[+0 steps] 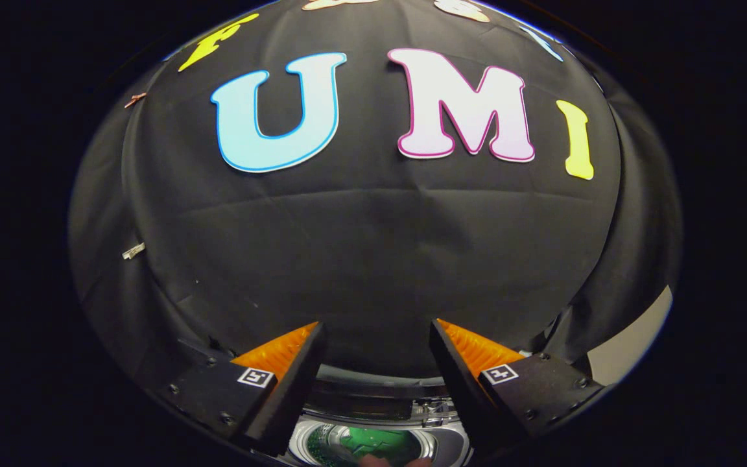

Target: Put the clothes into the washing machine and then close the washing machine lid.

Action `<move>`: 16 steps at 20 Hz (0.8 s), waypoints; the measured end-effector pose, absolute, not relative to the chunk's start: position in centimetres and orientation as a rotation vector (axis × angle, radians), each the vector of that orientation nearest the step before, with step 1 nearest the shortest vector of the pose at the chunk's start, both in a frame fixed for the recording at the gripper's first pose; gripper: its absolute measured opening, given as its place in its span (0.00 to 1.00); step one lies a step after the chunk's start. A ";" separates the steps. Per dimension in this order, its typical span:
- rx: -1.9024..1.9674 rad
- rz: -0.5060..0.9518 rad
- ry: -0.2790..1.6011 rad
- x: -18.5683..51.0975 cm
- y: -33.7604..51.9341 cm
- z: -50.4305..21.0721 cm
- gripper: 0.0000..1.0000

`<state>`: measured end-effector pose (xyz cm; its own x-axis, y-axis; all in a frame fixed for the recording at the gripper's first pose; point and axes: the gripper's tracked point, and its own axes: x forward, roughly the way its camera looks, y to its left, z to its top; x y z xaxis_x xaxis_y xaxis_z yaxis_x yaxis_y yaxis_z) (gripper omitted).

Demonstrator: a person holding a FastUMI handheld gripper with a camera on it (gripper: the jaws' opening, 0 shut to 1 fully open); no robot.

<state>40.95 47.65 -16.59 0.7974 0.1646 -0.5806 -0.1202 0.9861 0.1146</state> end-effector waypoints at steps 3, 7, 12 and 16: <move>0.082 0.183 0.655 41.1 47.6 -18.3 1.00; 0.080 0.199 0.710 40.5 47.8 -18.7 1.00; 0.078 0.214 0.738 39.6 47.7 -18.9 1.00; 0.079 0.229 0.739 39.5 47.7 -19.0 1.00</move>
<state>39.50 47.72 -19.02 0.7153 0.2344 -0.6583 -0.1791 0.9721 0.1514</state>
